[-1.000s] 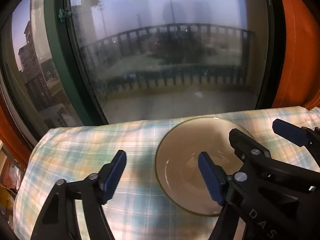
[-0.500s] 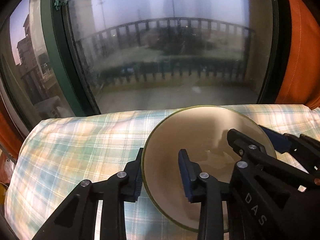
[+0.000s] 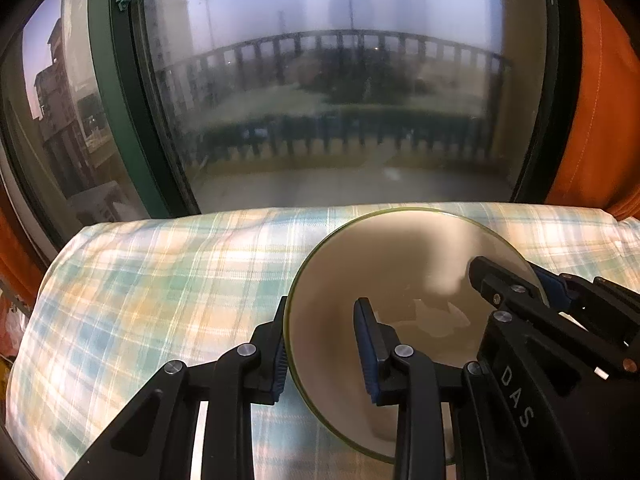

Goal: Organize plates and bowls

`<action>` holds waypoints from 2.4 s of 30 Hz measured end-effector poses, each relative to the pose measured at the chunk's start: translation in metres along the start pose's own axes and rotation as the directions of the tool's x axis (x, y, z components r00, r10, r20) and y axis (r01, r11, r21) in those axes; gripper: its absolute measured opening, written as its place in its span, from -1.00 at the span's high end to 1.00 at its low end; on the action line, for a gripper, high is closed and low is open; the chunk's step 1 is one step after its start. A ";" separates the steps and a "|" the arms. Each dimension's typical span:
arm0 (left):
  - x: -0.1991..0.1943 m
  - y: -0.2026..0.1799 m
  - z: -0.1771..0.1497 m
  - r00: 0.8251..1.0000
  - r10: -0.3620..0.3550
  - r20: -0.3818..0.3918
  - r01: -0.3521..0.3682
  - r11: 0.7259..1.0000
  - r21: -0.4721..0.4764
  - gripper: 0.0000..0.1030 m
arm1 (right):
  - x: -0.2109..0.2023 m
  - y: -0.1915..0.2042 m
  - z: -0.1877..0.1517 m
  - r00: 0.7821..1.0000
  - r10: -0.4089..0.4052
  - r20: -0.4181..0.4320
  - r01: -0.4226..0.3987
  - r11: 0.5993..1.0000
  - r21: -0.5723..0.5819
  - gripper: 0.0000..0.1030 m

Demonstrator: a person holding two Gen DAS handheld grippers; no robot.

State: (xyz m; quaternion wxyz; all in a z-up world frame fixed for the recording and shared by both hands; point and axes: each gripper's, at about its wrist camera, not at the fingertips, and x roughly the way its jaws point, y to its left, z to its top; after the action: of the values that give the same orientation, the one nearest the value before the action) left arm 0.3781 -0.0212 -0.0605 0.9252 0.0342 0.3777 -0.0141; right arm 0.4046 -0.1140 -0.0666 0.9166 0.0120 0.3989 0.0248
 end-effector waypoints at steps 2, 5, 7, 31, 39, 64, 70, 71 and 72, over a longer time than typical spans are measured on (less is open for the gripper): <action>-0.004 -0.001 -0.003 1.000 -0.007 -0.001 0.007 1.000 0.002 0.44 | -0.003 0.001 -0.002 1.000 -0.009 -0.006 0.008 1.000 -0.012 0.57; -0.010 -0.002 -0.009 1.000 -0.012 -0.005 0.013 1.000 0.009 0.44 | -0.009 0.001 -0.006 1.000 -0.020 -0.011 0.020 0.999 -0.029 0.57; -0.013 -0.002 -0.014 1.000 -0.013 -0.014 0.013 1.000 0.011 0.44 | -0.013 0.001 -0.010 0.999 -0.025 -0.019 0.025 0.999 -0.037 0.57; -0.118 0.020 -0.026 0.995 -0.005 0.095 0.006 1.000 -0.013 0.44 | -0.122 0.025 -0.021 0.997 -0.022 0.072 0.029 0.994 -0.102 0.57; -0.155 0.020 -0.042 0.990 -0.010 0.142 0.014 1.000 -0.025 0.44 | -0.176 0.032 -0.038 0.993 -0.030 0.114 0.044 0.992 -0.115 0.57; -0.233 -0.001 -0.109 0.978 -0.071 0.197 0.063 0.997 0.044 0.43 | -0.272 0.007 -0.114 0.983 -0.066 0.174 0.079 0.995 -0.069 0.57; -0.242 0.001 -0.117 0.978 -0.082 0.194 0.073 0.996 0.053 0.42 | -0.286 0.005 -0.131 0.982 -0.057 0.180 0.065 0.997 -0.042 0.57; -0.243 0.001 -0.119 0.978 -0.084 0.193 0.075 0.996 0.053 0.42 | -0.287 0.006 -0.133 0.982 -0.055 0.180 0.064 0.997 -0.042 0.57; -0.244 0.002 -0.124 0.978 -0.084 0.192 0.075 0.996 0.052 0.42 | -0.288 0.006 -0.136 0.982 -0.054 0.180 0.063 0.997 -0.041 0.57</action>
State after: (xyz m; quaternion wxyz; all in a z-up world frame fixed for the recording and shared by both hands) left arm 0.1176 -0.0102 0.0220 0.9552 0.0380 0.2866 -0.0628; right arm 0.1088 -0.1231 0.0519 0.9490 -0.0191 0.3147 0.0060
